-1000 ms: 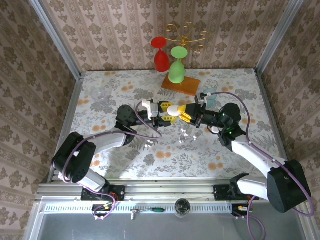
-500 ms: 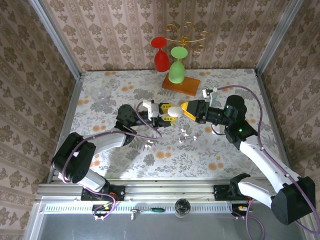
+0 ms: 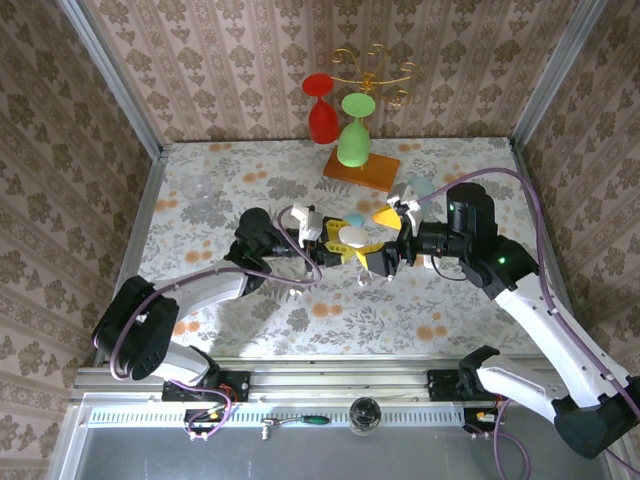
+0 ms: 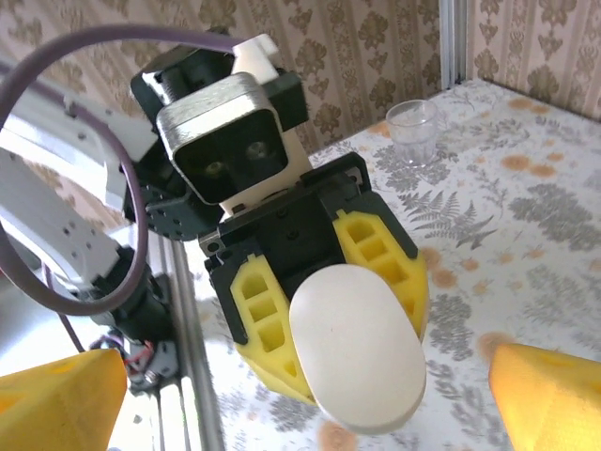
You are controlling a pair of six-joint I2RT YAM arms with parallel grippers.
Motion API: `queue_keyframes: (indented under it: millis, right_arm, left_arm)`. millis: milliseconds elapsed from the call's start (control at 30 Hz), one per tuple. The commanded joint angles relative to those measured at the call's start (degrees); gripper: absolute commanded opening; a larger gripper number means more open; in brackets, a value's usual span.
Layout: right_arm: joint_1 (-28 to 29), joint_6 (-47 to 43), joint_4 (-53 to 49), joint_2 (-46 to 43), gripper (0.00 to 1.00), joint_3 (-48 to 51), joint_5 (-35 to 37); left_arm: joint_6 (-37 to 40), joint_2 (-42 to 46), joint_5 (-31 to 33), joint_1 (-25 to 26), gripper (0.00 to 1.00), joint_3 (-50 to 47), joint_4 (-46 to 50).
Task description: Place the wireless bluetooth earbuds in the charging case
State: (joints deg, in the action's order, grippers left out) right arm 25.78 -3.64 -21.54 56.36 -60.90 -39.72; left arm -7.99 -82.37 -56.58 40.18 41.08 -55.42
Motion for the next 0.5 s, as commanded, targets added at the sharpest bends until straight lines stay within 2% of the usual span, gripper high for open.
queue_keyframes:
  millis: [0,133,467]
  right_arm:
    - [1.82,-12.94,-5.73,0.57,1.0,-2.12,3.27]
    - [3.4,-14.31,-4.5,1.36,1.0,-1.38,8.98]
    - [3.51,-12.18,-2.36,1.79,1.0,-0.44,17.59]
  left_arm:
    - [-0.67,1.02,-1.52,1.01,0.35,1.46,0.05]
    - [-1.39,0.06,-1.74,1.74,0.35,2.29,-2.21]
    - [-1.95,0.23,-2.57,2.4,0.35,1.8,-3.64]
